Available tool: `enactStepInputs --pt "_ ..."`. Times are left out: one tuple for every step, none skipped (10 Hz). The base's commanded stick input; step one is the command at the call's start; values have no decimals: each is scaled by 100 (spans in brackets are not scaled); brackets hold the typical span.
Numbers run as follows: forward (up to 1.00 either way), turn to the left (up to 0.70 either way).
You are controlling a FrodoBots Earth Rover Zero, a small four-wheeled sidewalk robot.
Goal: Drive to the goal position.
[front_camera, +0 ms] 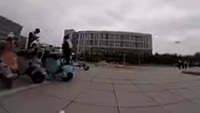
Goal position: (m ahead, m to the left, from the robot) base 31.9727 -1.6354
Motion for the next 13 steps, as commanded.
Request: enactStepInputs --pt "70 -32" --pt "70 -14" --pt "70 -2" --pt "70 -4" --pt "70 -19" --pt "70 -31" --pt "70 -31" --pt "70 -12" --pt "70 0" --pt "70 0" --pt "70 0" --pt "70 0" --pt "70 0"
